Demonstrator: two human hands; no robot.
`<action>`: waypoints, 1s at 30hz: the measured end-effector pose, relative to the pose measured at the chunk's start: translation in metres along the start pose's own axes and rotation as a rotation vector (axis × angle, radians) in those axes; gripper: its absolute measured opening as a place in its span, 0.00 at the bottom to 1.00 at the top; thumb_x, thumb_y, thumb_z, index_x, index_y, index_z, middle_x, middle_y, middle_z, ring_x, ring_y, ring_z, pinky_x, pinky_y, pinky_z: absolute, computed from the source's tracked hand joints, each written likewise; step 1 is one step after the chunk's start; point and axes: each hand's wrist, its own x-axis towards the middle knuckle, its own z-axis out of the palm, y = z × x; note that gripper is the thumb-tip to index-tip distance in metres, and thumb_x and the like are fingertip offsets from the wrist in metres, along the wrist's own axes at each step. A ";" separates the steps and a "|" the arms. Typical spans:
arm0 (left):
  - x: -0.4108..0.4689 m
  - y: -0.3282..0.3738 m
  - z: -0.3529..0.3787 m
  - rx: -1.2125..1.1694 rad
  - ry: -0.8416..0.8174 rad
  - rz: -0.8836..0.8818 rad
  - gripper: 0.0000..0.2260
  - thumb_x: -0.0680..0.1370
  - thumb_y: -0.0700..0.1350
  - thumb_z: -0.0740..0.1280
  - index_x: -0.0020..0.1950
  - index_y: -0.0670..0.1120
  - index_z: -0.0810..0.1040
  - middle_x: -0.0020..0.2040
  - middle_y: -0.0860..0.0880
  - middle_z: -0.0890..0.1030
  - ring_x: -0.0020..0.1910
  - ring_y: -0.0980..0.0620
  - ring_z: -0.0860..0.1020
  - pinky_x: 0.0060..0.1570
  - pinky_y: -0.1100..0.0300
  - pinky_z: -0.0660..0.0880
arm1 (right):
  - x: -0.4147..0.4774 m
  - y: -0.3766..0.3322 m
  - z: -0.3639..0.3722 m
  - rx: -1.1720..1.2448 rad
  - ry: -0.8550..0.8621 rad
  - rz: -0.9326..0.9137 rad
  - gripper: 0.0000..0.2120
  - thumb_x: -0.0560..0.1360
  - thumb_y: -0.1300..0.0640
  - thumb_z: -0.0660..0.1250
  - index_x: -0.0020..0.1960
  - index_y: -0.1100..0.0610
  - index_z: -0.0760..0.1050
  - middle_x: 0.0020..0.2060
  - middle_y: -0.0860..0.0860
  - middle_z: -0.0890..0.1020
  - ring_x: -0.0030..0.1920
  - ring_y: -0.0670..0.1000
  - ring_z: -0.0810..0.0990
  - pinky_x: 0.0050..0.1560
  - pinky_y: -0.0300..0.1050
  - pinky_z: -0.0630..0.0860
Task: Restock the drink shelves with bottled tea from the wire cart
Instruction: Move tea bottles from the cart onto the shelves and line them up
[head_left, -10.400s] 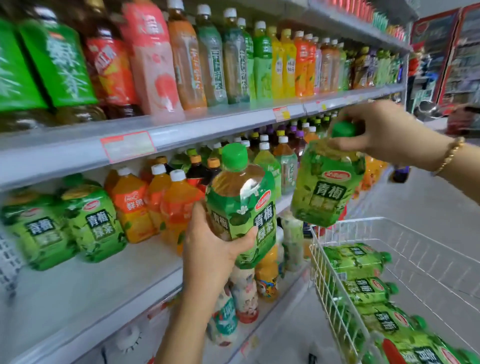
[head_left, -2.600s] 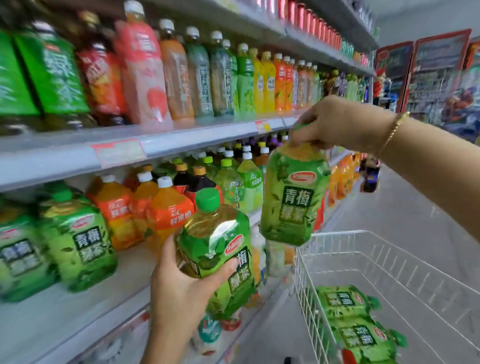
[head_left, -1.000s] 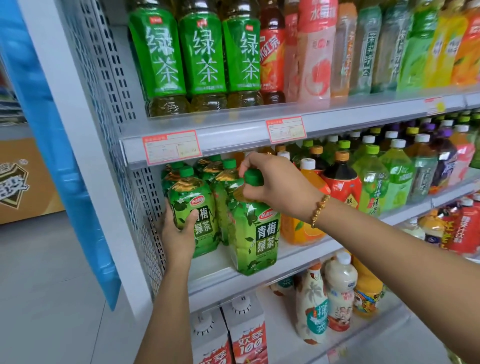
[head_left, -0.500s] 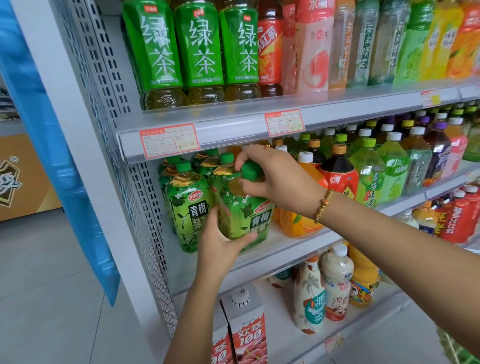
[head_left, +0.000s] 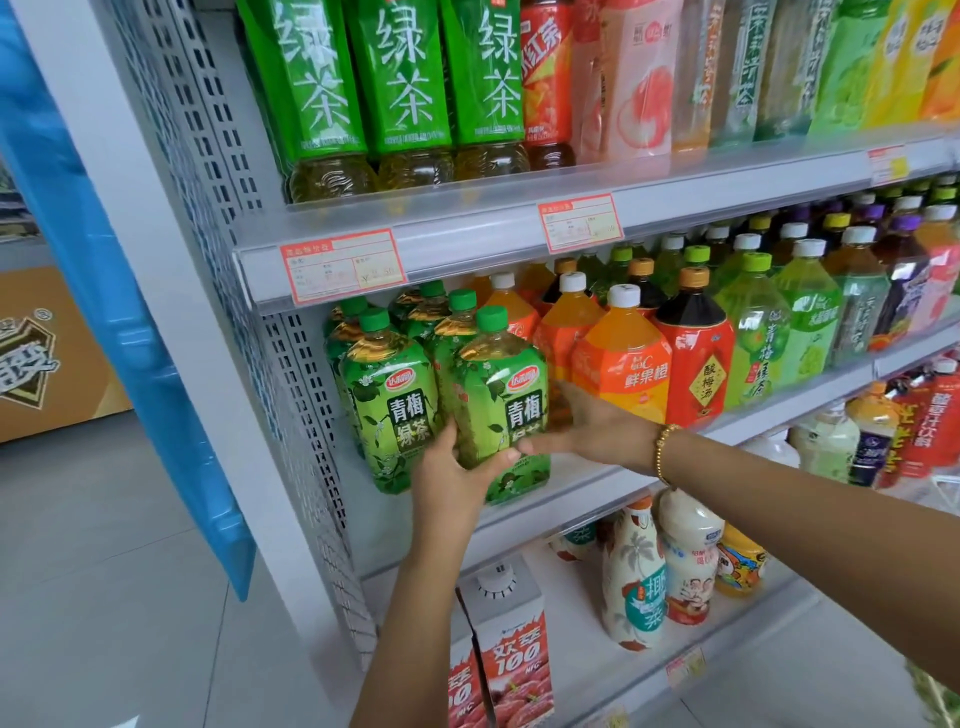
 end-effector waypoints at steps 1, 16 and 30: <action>-0.003 -0.001 0.000 0.018 0.027 0.001 0.30 0.68 0.51 0.76 0.68 0.47 0.73 0.57 0.51 0.81 0.55 0.54 0.79 0.55 0.56 0.77 | 0.004 0.007 0.005 0.059 -0.047 0.043 0.42 0.68 0.58 0.75 0.74 0.55 0.53 0.68 0.48 0.69 0.66 0.45 0.68 0.60 0.34 0.71; -0.017 -0.018 -0.016 0.291 0.185 -0.225 0.51 0.71 0.58 0.71 0.76 0.36 0.40 0.78 0.40 0.47 0.77 0.44 0.52 0.72 0.55 0.58 | 0.031 0.031 0.016 0.163 -0.244 0.130 0.35 0.70 0.66 0.72 0.70 0.52 0.59 0.62 0.47 0.75 0.61 0.46 0.73 0.60 0.37 0.71; -0.022 -0.022 -0.021 0.304 0.204 -0.215 0.51 0.69 0.57 0.72 0.77 0.38 0.41 0.78 0.41 0.48 0.77 0.45 0.52 0.71 0.57 0.56 | 0.033 0.027 0.022 -0.268 -0.156 0.127 0.46 0.68 0.41 0.72 0.76 0.49 0.49 0.74 0.48 0.58 0.72 0.50 0.59 0.73 0.47 0.57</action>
